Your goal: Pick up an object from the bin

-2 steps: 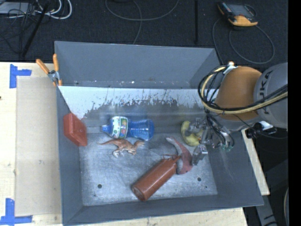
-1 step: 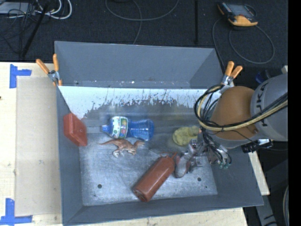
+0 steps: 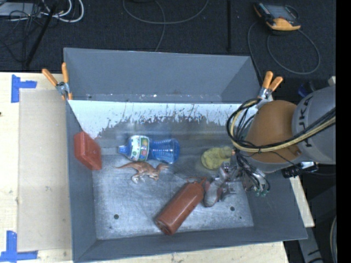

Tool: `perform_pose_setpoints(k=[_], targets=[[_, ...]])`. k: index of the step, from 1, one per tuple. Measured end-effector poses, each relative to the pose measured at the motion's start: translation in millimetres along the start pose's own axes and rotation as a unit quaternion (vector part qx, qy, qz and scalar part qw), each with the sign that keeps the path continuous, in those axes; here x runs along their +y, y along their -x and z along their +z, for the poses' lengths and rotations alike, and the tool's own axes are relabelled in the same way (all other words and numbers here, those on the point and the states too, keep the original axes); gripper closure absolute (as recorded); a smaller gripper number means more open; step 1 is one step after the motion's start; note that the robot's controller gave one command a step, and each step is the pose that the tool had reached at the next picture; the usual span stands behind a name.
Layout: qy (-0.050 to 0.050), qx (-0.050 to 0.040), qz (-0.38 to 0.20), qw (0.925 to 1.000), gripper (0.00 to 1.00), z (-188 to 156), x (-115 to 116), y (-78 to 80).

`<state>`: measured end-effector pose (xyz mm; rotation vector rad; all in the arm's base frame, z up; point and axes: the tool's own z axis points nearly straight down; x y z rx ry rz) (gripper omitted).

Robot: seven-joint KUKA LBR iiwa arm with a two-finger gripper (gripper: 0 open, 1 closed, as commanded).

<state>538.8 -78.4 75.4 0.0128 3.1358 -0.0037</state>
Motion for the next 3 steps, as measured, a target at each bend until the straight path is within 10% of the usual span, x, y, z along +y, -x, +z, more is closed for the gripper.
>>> perform_pose_setpoints(k=[3], targets=[[0.001, 0.0035, 0.019, 0.9998, 1.0, -145, -13, -5.2]])
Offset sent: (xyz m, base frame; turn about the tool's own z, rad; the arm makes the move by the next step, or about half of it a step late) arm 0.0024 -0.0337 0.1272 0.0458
